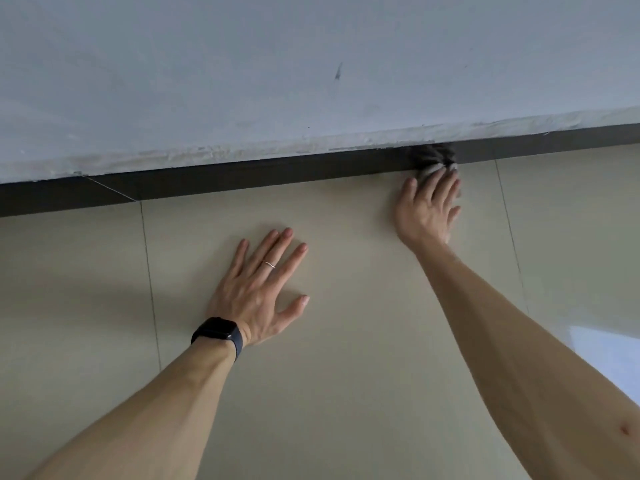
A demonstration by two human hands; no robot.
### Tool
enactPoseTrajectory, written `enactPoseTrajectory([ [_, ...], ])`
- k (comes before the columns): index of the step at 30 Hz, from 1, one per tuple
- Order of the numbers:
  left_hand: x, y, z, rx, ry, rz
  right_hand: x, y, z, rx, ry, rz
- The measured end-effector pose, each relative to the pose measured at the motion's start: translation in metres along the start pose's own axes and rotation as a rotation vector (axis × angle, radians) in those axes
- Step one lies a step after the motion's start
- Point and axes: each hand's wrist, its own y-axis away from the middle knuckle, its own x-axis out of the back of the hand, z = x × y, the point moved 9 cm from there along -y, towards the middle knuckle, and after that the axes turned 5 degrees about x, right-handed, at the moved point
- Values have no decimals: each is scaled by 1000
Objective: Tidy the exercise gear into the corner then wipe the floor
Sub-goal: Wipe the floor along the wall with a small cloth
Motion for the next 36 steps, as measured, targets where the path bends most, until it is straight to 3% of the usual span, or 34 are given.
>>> enactPoseTrajectory([
  [1,0,1,0,-1,2,-1,-13,17,-20,124,42,-9],
  [4,0,2,-2,8,11,6,-55,108,-62,741,220,-177],
  [6,0,1,-4,19,5,3,-59,146,-38,918,327,-242],
  [7,0,0,-5,28,3,0,-53,144,-16,861,353,-230],
  [11,0,3,-6,42,-6,-26,-1,138,120,121,209,-115],
  [13,2,3,-2,22,-11,-12,4,181,165,-93,140,-109],
  [15,4,3,-2,-1,-16,5,-17,242,163,-37,171,-154],
  [19,5,4,0,-34,-9,4,-62,350,116,447,269,-305],
  [21,5,2,3,-50,-8,13,-59,348,126,541,303,-381],
  [23,5,3,3,-48,-2,22,-38,312,152,482,378,-340],
  [26,1,6,4,-23,-2,5,7,240,200,182,338,-244],
  [28,-1,6,7,-5,-15,-7,17,218,214,118,329,-224],
  [32,-3,-3,6,7,-84,-115,0,247,204,181,302,-250],
  [36,7,4,23,95,-272,-366,-40,346,197,422,267,-313],
])
